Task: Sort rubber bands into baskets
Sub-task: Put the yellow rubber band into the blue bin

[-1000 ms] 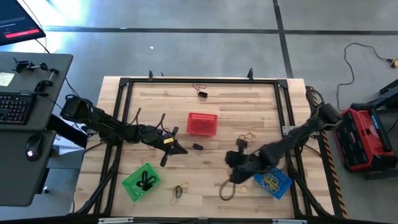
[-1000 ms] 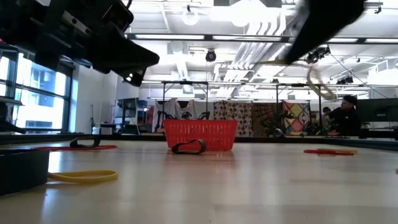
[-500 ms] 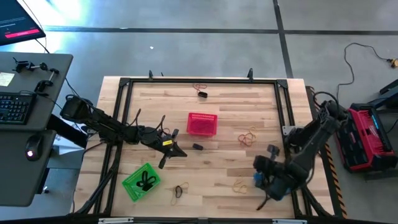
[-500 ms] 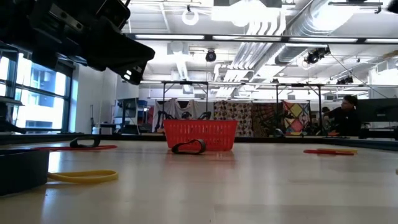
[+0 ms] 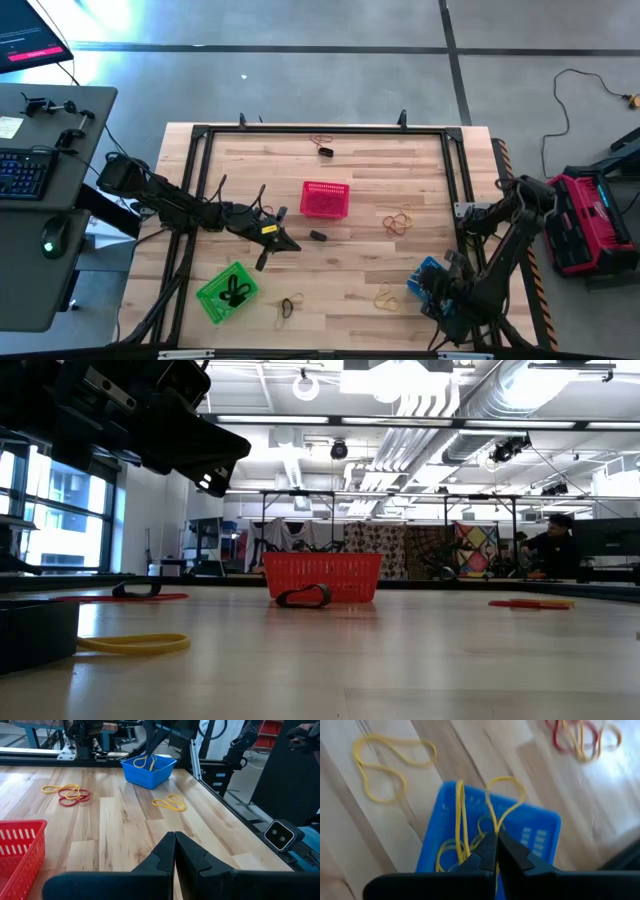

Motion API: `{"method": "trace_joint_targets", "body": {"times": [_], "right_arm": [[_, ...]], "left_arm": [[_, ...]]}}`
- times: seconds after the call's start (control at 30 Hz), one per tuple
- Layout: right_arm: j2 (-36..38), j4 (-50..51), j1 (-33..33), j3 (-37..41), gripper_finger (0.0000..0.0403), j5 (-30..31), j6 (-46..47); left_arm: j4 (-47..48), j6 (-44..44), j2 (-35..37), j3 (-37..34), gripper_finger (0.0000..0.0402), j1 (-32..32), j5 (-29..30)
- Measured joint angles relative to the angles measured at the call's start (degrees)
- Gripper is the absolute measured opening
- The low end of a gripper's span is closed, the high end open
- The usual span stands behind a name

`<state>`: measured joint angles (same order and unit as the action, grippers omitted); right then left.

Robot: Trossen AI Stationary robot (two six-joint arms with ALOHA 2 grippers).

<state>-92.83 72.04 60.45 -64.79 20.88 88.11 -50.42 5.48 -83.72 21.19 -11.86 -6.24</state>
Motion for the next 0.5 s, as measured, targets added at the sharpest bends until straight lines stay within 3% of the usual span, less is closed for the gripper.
{"method": "trace_joint_targets", "body": {"times": [0.27,0.5], "right_arm": [[-3.5,1.1,2.8,0.0,0.0000,-3.1,7.2],[-6.0,2.1,2.7,0.0,0.0000,-4.4,7.0]], "left_arm": [[0.0,-0.1,0.0,0.0,0.0000,0.0,0.0],[0.0,-0.1,0.0,0.0,0.0000,0.0,1.7]]}}
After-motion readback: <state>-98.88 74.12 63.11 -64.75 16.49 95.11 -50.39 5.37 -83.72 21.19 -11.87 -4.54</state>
